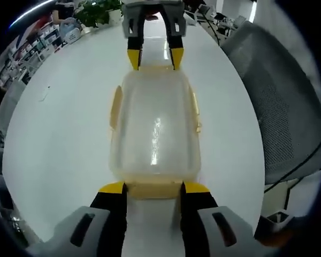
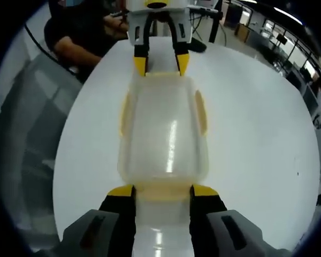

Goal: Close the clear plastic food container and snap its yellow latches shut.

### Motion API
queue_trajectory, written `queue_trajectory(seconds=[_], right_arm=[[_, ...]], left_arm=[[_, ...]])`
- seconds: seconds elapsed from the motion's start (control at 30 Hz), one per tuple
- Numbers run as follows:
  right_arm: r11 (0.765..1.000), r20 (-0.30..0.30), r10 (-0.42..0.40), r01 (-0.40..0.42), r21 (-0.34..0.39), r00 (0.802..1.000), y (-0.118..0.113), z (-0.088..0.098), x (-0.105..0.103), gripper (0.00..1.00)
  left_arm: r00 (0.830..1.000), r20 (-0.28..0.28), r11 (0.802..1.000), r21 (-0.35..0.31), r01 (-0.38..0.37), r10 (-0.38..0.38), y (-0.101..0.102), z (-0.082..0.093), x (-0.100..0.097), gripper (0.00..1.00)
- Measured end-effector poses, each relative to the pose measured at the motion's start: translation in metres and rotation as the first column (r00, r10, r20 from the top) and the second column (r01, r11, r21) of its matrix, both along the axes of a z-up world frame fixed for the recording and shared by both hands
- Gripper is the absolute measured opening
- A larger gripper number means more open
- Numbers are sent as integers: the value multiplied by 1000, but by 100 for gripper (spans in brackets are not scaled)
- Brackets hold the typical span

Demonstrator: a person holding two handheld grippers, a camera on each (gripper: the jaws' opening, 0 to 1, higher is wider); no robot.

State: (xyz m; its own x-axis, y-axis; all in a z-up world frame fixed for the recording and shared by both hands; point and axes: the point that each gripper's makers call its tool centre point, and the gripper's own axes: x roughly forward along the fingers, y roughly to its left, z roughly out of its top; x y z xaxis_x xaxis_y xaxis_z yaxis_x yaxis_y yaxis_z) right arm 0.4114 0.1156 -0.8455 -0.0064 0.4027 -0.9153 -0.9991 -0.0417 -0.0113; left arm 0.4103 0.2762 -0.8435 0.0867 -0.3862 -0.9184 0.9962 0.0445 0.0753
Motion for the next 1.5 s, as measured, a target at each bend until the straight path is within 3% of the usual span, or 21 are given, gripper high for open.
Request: queue_trajectory(seconds=[0.6, 1.5], right_arm=[[1000, 16, 7, -8, 21, 1000, -11, 36, 0, 37], [1000, 42, -11, 10, 27, 999, -43, 55, 3, 38]], left_arm=[[1000, 14, 1000, -14, -4, 4, -12, 33, -2, 38], [999, 50, 999, -37, 15, -14, -44, 56, 5, 38]])
